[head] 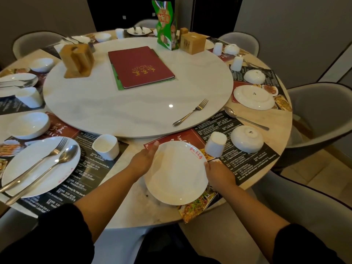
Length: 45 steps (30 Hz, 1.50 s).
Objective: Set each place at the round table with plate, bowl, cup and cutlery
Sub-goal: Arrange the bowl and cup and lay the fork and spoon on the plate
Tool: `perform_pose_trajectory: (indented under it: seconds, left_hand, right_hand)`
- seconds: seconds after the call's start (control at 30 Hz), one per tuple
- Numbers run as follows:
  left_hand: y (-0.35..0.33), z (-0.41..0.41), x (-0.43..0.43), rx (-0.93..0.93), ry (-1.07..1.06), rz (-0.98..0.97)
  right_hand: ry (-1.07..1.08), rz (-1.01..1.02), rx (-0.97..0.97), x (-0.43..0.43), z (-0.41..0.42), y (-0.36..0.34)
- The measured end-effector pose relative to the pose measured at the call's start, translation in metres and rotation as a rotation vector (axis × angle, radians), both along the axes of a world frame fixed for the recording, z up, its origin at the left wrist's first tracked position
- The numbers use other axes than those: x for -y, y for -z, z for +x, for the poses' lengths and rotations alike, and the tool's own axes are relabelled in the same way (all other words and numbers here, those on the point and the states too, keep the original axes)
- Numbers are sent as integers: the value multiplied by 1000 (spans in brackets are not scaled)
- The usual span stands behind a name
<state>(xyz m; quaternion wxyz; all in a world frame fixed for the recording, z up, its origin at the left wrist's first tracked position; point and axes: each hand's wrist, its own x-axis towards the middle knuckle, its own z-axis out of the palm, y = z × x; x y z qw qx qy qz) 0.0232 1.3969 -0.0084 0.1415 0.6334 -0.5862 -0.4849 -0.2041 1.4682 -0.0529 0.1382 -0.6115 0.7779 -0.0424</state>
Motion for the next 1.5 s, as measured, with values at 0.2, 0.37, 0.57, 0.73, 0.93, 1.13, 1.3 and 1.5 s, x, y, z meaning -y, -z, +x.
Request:
perform_pose_trajectory:
  seconds: [0.2, 0.37, 0.57, 0.73, 0.93, 1.13, 1.3, 1.5]
  left_hand:
    - [6, 2, 4, 56, 57, -4]
    - [12, 4, 14, 277, 172, -111]
    - [20, -10, 29, 358, 266, -252]
    - [7, -40, 21, 396, 359, -353]
    - [8, -65, 31, 358, 414, -361]
    - [6, -103, 45, 241, 550, -377]
    - [19, -146, 62, 493, 847, -348]
    - [34, -168, 68, 710, 974, -298]
  right_hand:
    - [-62, 105, -87, 6, -4, 4]
    - [11, -162, -106, 23, -13, -39]
    - [-219, 69, -407, 83, -24, -77]
    - [-152, 436, -432, 108, -15, -68]
    - [45, 187, -34, 110, -57, -66]
    - [464, -369, 830, 112, -115, -67]
    - [373, -419, 691, 138, -136, -53]
    - [338, -336, 518, 159, -140, -29]
